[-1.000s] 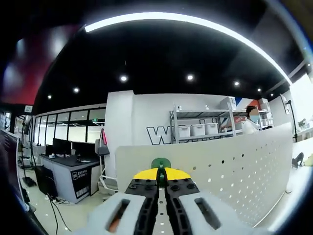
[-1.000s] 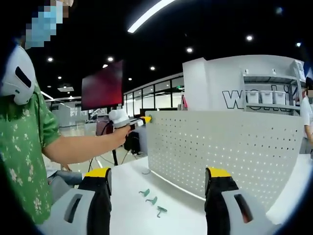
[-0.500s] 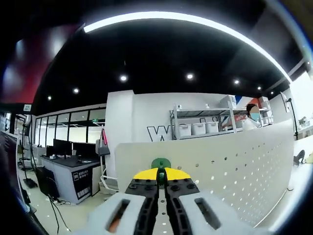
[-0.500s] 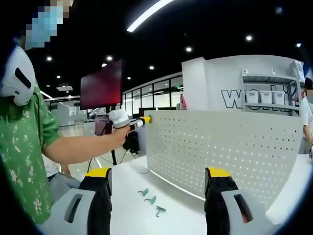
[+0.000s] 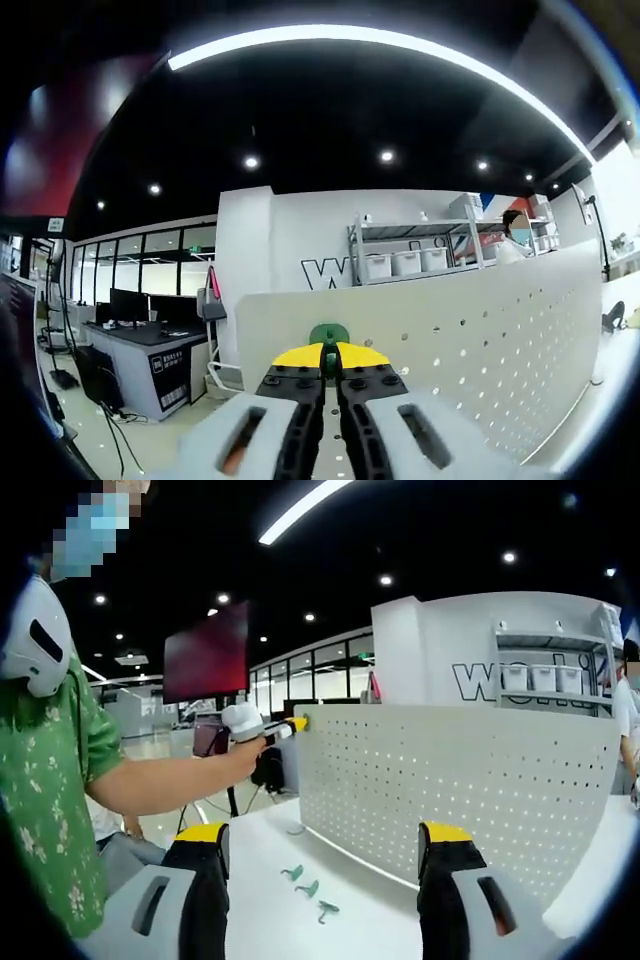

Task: Insert the hook assembly into the mounting plate slot until the hook locks in place.

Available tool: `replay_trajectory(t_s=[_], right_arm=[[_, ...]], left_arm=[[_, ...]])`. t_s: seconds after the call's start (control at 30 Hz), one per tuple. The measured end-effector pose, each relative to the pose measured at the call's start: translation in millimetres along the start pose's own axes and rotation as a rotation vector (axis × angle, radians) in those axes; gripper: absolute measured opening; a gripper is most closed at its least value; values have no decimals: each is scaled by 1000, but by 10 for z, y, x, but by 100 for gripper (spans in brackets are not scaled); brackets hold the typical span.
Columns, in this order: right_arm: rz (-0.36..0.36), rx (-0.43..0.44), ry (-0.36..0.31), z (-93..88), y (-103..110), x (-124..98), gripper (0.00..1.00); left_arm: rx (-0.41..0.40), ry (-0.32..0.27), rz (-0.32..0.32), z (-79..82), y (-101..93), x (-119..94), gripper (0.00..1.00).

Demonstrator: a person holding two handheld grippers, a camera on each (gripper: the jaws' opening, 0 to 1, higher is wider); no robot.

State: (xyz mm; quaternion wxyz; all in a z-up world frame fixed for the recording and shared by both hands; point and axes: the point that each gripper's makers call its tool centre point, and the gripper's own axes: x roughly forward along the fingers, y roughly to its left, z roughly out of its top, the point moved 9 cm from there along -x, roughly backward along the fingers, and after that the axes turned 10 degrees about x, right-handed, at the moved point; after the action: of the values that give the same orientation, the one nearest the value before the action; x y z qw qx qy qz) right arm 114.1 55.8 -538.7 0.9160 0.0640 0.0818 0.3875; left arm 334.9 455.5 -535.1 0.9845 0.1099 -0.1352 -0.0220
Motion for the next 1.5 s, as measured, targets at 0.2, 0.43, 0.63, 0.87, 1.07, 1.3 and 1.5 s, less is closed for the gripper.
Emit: replay_trajectory(t_s=[0.2, 0.43, 0.63, 0.87, 1.07, 1.3, 1.5], right_arm=[[-3, -2, 0, 9, 1, 4, 78], [-4, -5, 0, 18, 4, 18, 78], [-6, -5, 2, 13, 4, 12, 78], [-9, -8, 3, 20, 8, 9, 78], [-17, -9, 8, 16, -1, -3, 78], [-20, -7, 11, 10, 0, 5, 78], [-25, -7, 13, 9, -4, 3, 78]], left_arm=[[11, 3, -3, -18, -3, -7, 3], [11, 0, -5, -18, -8, -15, 3], [15, -2, -5, -19, -8, -21, 3], [8, 8, -6, -46, -18, -15, 2], [16, 6, -9, -62, -15, -6, 2], [41, 9, -14, -98, -15, 18, 2], [60, 4, -17, -110, -14, 29, 3]])
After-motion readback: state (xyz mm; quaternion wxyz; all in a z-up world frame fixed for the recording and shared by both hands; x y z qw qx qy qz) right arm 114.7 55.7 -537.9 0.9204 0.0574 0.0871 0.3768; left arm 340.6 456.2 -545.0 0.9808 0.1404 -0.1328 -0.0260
